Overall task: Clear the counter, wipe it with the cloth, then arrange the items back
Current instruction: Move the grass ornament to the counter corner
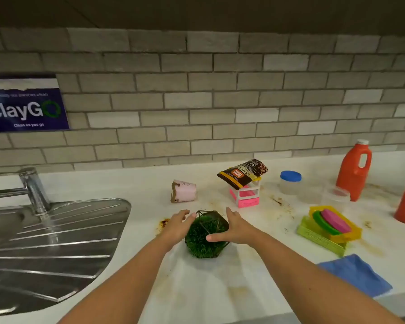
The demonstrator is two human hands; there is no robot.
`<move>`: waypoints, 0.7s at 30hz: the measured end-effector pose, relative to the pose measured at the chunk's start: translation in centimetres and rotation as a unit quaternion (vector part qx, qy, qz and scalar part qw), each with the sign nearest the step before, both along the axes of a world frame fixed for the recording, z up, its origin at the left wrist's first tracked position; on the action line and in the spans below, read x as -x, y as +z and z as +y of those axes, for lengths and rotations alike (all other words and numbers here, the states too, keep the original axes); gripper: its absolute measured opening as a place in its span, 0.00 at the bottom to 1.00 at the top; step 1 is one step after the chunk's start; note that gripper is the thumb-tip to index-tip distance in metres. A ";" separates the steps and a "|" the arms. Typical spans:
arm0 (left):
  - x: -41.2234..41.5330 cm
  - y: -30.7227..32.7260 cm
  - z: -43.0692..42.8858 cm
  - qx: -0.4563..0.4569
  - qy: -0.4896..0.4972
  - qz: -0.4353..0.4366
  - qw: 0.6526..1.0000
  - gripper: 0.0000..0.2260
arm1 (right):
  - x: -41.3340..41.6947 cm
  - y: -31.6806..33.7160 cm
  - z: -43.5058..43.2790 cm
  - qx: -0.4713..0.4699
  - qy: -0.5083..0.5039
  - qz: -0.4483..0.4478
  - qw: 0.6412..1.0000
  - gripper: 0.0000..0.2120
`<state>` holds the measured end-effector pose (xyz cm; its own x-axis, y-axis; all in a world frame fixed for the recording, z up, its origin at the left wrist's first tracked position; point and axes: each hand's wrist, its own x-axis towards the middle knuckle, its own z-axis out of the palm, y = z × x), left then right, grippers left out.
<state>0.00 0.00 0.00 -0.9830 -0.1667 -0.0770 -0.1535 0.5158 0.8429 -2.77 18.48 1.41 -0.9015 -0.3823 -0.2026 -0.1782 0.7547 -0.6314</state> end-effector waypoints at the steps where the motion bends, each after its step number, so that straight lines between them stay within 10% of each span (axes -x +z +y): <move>1: 0.0 -0.2 -0.1 -0.007 -0.003 -0.010 1.000 0.23 | -0.2 0.0 -0.4 0.008 0.000 0.001 1.000 0.57; 21: 2.3 0.0 0.1 -0.096 -0.037 -0.027 0.994 0.18 | 1.5 -0.7 -0.7 0.140 -0.025 -0.007 0.990 0.34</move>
